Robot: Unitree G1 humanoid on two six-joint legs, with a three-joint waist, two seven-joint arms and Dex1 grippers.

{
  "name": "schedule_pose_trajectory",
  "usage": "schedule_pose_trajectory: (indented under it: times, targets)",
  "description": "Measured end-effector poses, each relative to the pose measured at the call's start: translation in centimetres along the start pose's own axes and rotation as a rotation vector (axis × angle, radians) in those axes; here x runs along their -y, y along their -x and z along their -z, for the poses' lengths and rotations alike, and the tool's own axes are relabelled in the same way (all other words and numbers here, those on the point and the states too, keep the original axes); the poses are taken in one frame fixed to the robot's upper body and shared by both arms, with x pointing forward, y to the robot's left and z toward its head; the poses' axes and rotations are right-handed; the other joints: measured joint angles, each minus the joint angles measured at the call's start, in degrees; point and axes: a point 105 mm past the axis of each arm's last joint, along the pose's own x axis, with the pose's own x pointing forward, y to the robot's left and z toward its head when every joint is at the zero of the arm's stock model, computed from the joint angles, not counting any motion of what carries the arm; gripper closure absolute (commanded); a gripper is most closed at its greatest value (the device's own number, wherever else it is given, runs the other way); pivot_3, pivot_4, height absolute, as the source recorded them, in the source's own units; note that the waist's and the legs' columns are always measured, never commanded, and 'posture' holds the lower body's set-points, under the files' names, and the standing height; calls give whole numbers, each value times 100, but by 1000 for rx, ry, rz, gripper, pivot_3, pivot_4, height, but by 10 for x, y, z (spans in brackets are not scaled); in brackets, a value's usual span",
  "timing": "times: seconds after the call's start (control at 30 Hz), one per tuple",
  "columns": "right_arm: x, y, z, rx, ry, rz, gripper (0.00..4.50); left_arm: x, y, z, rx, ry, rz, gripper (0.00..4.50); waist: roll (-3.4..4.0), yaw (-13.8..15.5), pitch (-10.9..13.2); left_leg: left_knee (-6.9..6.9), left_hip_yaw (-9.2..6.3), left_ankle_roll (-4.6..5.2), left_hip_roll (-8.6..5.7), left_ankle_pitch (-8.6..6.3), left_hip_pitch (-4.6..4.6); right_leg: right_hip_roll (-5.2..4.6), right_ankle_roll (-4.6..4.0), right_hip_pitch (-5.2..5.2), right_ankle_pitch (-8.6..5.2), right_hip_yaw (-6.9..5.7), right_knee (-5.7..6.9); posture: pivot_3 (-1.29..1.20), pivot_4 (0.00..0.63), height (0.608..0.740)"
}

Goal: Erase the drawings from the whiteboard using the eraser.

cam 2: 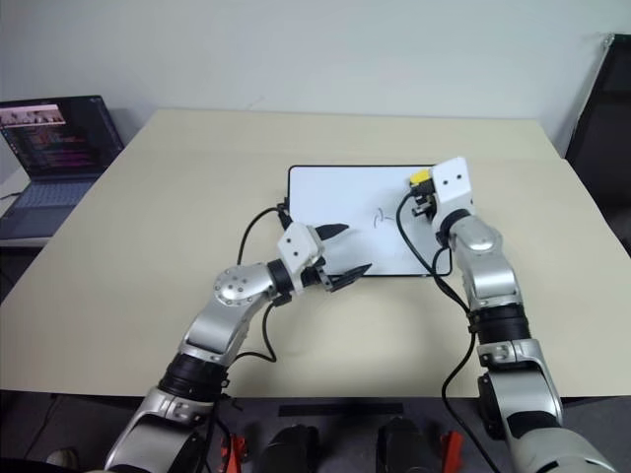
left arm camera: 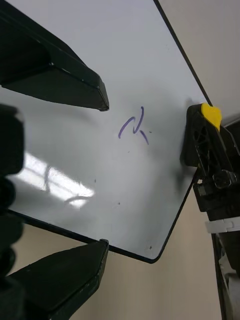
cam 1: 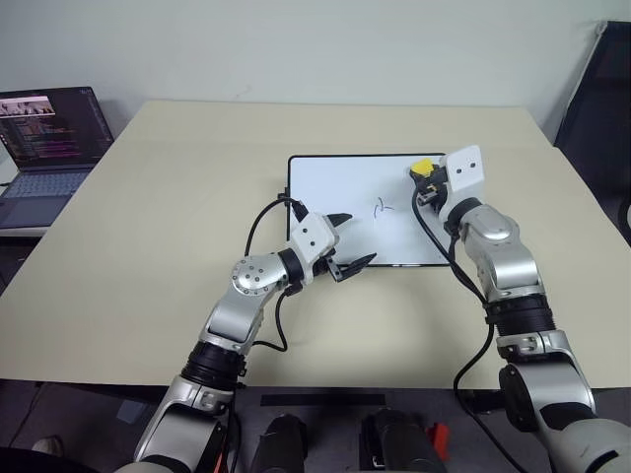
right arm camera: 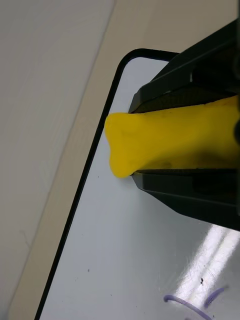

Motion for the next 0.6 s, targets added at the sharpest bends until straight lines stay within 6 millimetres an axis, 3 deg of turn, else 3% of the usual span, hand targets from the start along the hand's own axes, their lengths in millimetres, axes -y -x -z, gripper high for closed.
schedule_pose_trajectory:
  times: [0.6]
  targets:
    - [10, -1, 2, 7, 24, 58, 3325, 1, 1, 3, -5, 8, -13, 0, 0, 4, 0, 1, -1, 0, 1, 0, -6, 0, -1, -7, 0, 0, 4, 0, 150, 740]
